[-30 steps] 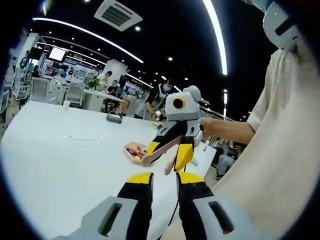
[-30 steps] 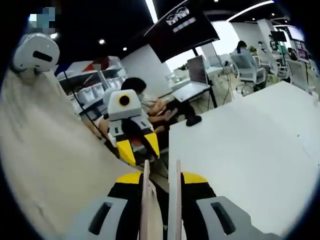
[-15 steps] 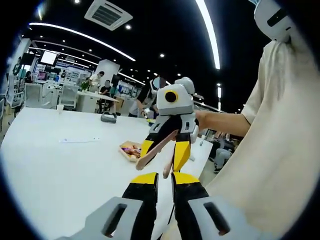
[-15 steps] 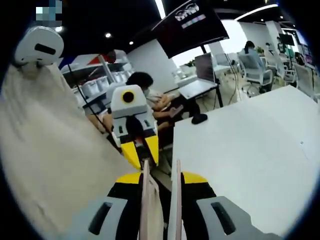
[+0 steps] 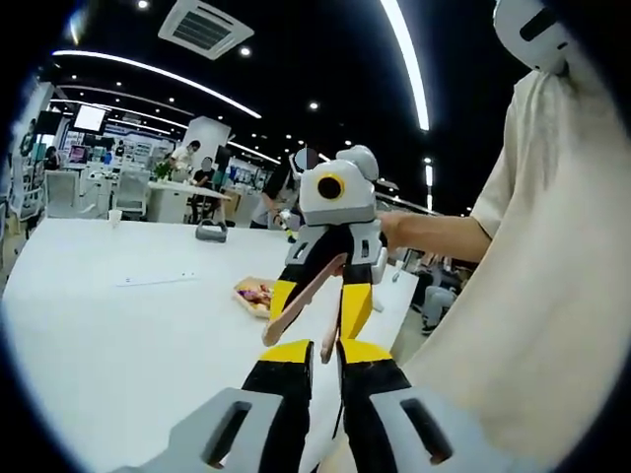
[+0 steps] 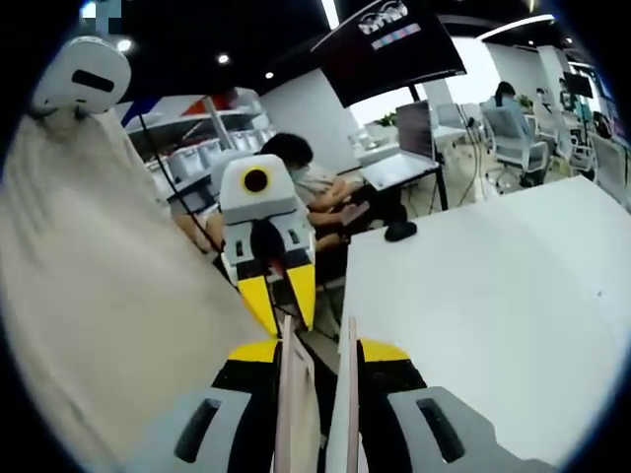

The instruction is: Place the target food into the container with the food tongs after gripping and lifting it, then release it inside without dropping or visibly crushing the food.

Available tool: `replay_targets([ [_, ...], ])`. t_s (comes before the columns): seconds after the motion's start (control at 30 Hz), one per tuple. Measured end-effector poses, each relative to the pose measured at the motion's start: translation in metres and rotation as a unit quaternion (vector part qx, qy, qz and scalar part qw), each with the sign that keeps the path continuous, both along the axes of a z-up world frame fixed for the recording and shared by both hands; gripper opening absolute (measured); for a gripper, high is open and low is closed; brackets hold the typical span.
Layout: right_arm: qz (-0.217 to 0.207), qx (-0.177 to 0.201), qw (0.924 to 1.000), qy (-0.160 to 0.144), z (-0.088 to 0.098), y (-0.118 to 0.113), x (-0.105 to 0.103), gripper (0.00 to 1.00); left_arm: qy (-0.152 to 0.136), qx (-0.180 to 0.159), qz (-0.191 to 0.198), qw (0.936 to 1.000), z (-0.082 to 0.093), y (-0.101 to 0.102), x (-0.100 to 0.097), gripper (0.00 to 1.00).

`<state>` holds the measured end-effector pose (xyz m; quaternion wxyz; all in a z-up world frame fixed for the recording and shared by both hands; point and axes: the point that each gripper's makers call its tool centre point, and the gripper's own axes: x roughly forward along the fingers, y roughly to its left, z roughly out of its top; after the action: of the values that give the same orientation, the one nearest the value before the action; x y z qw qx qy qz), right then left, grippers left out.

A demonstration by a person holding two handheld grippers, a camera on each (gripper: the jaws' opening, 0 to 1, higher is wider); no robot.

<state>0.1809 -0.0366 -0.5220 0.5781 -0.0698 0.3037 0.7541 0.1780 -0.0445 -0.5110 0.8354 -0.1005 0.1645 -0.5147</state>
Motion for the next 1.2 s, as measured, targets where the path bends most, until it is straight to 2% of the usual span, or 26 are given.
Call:
replay_targets([
  [0.2, 0.004, 0.000, 1.0000, -0.006, -0.001, 0.000, 0.000, 0.29, -0.003, -0.001, -0.006, 1.0000, 0.001, -0.002, -0.001, 0.04],
  [1.2, -0.003, 0.008, 0.9998, -0.017, -0.005, -0.010, 0.003, 0.30, -0.012, 0.009, -0.016, 0.9998, -0.001, -0.013, -0.001, 0.00],
])
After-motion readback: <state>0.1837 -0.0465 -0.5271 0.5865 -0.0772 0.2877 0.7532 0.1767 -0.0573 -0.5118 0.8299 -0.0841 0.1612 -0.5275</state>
